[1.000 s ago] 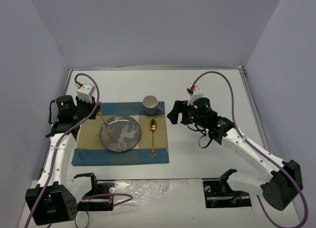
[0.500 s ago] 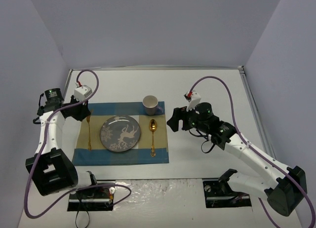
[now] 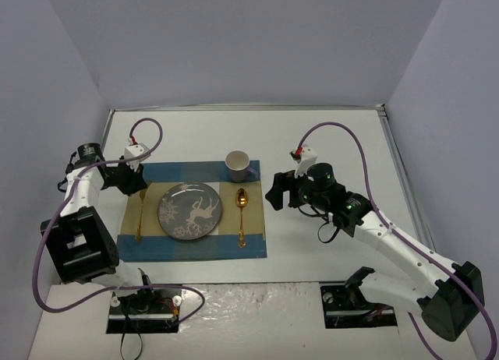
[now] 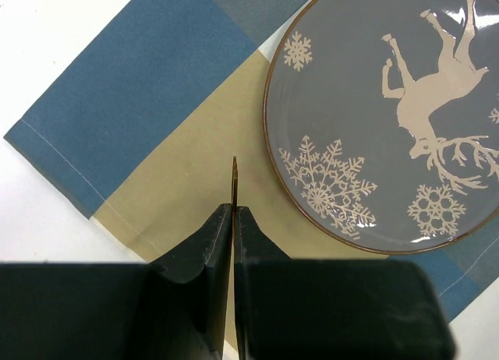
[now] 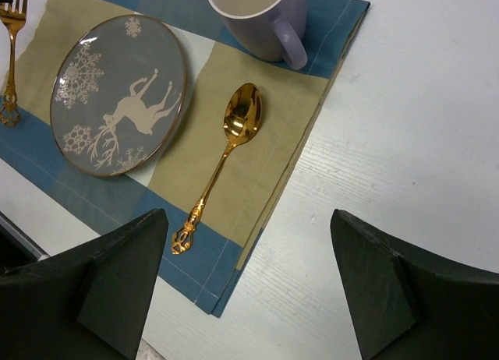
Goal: Set the dinner table for one person
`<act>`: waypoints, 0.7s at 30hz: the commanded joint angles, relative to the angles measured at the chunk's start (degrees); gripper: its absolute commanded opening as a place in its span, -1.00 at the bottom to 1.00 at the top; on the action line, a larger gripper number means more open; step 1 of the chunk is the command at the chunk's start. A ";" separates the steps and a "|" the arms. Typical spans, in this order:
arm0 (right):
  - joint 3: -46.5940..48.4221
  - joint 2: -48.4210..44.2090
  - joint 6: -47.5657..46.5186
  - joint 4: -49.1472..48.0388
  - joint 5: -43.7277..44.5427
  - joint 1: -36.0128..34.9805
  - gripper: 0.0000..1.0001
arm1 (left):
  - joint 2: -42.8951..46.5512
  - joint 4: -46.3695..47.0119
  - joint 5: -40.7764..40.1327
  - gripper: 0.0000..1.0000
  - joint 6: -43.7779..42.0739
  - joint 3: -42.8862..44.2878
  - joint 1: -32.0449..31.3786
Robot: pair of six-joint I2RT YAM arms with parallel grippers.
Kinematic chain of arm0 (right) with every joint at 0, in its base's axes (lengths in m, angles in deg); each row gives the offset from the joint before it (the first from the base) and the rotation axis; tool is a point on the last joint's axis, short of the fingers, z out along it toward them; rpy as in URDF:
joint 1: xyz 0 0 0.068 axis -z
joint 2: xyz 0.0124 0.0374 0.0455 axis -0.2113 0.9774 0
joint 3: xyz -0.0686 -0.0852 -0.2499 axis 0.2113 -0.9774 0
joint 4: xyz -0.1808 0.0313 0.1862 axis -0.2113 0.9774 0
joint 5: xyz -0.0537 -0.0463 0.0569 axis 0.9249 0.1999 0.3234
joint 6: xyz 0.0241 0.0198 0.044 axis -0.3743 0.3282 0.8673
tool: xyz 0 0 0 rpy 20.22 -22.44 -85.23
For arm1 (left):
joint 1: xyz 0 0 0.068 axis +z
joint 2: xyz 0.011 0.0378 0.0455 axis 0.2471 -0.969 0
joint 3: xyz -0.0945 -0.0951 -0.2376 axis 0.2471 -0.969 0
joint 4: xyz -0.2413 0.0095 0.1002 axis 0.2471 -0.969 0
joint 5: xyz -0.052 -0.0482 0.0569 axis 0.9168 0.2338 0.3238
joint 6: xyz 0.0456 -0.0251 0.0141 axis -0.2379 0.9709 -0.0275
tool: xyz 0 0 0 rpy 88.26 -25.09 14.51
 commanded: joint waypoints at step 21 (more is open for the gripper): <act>1.11 -2.00 -1.77 2.43 8.13 3.16 0.86 | -8.03 8.70 10.72 -1.00 -2.45 2.70 4.75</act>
